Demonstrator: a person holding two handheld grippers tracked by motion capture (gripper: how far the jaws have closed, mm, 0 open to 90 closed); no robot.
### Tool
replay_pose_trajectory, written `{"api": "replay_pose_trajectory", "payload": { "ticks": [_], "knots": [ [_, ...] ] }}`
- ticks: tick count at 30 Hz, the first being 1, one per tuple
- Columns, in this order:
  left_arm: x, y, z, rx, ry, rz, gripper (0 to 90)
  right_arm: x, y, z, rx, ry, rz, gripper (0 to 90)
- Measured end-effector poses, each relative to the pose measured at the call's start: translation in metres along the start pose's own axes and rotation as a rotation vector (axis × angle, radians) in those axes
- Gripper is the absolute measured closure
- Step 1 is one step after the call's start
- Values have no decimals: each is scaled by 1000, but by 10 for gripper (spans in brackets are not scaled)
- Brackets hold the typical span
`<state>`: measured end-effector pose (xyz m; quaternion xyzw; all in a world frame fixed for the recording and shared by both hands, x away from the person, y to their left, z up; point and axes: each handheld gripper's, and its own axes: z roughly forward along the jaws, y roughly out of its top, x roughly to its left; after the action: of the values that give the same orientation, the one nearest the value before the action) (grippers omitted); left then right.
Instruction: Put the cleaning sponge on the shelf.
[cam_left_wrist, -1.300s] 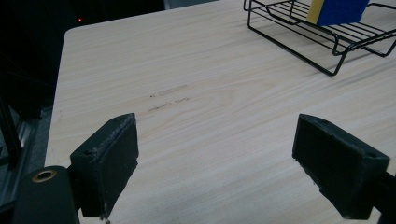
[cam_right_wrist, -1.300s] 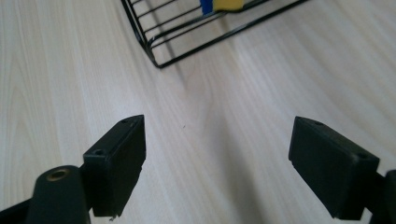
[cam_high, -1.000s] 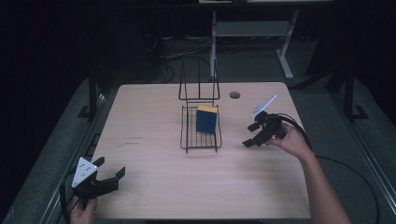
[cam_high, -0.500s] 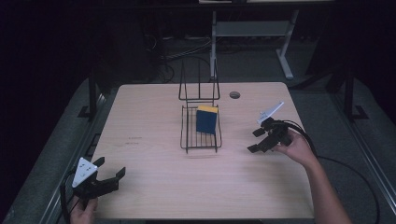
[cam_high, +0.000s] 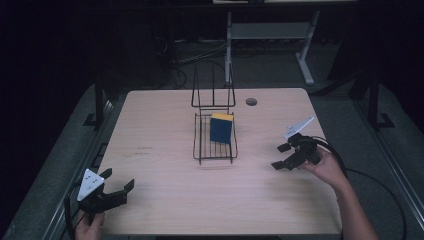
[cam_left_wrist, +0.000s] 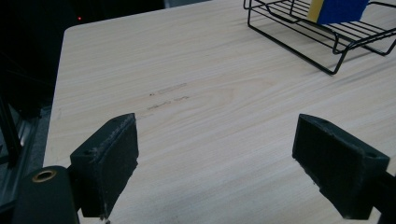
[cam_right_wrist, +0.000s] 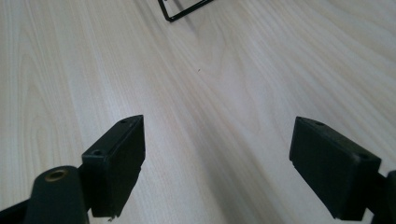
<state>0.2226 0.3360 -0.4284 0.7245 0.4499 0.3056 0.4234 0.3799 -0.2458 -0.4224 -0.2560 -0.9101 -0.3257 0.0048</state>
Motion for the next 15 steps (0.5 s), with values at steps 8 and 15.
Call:
{"api": "replay_pose_trajectory", "payload": {
  "ticks": [8, 15],
  "knots": [
    [0, 0, 1, 2, 0, -1, 139, 7, -16, -4, -14, -11, 13, 180],
    [0, 0, 0, 3, 0, -1, 139, 13, -26, -9, -26, -19, 16, 178]
  ]
}}
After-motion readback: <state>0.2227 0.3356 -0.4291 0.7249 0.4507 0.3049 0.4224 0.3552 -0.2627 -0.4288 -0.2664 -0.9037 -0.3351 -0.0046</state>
